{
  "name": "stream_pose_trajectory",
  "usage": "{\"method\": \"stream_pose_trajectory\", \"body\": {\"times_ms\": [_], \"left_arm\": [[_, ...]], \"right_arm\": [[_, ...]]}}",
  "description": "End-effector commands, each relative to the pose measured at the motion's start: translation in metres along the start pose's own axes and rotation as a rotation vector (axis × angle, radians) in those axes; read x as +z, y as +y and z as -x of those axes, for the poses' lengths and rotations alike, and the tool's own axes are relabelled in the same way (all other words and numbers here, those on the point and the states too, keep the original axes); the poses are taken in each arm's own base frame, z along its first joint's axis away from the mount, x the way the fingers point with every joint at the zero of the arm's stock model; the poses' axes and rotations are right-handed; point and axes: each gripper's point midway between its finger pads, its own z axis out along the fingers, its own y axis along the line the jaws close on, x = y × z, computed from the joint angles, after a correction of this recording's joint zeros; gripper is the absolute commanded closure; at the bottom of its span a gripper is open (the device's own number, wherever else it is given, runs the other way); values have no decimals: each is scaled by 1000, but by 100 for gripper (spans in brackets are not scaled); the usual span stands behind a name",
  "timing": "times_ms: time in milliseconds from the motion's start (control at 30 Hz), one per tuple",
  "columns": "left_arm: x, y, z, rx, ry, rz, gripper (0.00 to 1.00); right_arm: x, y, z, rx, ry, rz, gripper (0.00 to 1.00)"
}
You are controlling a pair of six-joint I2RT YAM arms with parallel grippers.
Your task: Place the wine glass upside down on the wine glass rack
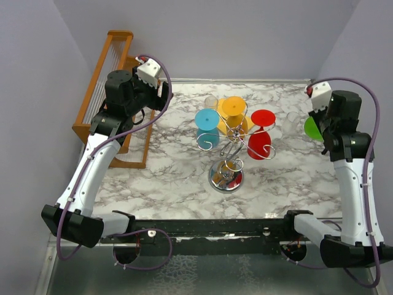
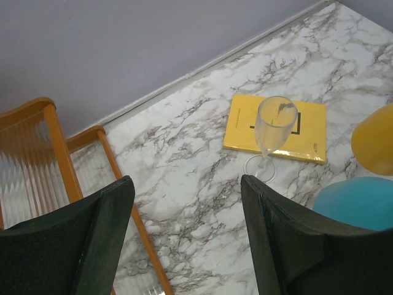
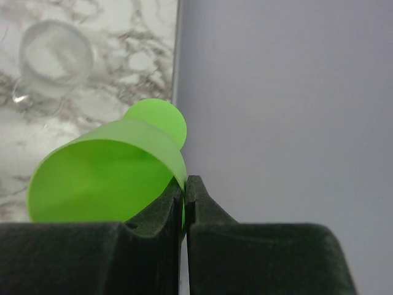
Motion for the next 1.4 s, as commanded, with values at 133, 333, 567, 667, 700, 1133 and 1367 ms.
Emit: {"method": "stream_pose_trajectory", "body": {"times_ms": [133,333,567,667,700,1133,1367], "left_arm": [[0,-1,15,4,-47,-16,27],[0,-2,20,-24,-57,-19,27],[0,-5,38,-82,-87,-34,27],[-1,-5,44,-89,-98,-33,27],[-2,-5,46,-89,-103,-33,27],[-4,-40,99,-173,-233,-244,27],[2,-77,126,-224,-262,-349,27]], "right_arm": [[-6,-85,82,18,-188,-277,99],[-13,-82,145,76,-407,-141,99],[-35,-57,214,147,-693,97,99],[-48,-46,237,180,-807,198,99],[-53,-42,244,189,-845,231,99],[-138,0,289,251,-1169,683,99],[-164,22,290,270,-1196,829,99]]}}
